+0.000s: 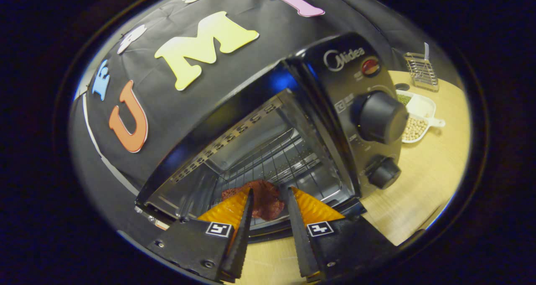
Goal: Open the toaster oven, put the food inside, and close the toaster oven door.
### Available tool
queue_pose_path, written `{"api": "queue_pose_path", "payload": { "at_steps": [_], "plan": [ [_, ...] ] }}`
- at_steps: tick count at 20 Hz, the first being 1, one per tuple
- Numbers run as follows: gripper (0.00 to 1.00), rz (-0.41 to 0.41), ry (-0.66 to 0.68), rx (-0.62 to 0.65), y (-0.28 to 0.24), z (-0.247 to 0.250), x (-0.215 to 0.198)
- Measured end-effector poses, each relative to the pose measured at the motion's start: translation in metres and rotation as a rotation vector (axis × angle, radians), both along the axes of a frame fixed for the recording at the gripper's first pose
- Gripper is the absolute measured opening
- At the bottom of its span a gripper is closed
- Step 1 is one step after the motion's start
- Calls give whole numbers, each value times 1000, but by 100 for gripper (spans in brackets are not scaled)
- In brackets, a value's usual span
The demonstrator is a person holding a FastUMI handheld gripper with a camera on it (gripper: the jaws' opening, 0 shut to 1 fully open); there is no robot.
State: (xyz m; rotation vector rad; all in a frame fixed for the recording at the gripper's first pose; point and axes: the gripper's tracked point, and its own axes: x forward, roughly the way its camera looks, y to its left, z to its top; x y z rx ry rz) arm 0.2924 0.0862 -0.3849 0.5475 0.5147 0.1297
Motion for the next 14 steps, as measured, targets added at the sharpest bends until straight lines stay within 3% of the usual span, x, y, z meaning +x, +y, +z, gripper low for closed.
{"api": "queue_pose_path", "payload": {
  "at_steps": [4,10,14],
  "plan": [
    [68,14,-4,-167,-16,6,-48],
    [92,103,-32,-365,-5,-2,-132],
    [96,156,-60,-454,5,-22,-188]
  ]
}}
